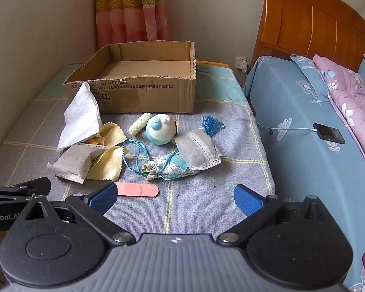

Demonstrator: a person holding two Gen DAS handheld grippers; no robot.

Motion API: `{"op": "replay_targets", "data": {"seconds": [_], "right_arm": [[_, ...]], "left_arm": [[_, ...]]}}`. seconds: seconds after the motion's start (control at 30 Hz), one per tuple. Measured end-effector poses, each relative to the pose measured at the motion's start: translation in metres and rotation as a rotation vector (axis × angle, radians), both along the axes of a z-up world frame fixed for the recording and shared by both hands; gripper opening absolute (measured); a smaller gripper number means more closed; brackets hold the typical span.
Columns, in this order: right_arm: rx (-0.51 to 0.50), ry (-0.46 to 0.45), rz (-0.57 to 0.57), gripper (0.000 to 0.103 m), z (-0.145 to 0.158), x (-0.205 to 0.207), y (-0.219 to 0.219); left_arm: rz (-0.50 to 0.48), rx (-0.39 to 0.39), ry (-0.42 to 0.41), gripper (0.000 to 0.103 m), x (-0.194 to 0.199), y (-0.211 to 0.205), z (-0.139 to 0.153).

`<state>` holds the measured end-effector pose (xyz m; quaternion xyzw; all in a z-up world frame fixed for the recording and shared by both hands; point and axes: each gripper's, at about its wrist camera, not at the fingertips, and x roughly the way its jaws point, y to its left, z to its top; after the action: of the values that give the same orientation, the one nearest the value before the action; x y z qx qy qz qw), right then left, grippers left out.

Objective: Organize soft objects

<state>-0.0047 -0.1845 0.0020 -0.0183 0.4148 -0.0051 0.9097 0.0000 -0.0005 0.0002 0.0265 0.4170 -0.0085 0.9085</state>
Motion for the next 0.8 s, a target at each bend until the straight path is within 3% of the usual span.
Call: {"op": "replay_targets", "data": {"seconds": [0.8], "right_arm": [[0.003,-0.005,-0.001,0.103,0.0034,-0.0028,-0.0009]], "left_arm": [[0.003,-0.012,0.002,0.102,-0.0023,-0.0006,0.0016]]}}
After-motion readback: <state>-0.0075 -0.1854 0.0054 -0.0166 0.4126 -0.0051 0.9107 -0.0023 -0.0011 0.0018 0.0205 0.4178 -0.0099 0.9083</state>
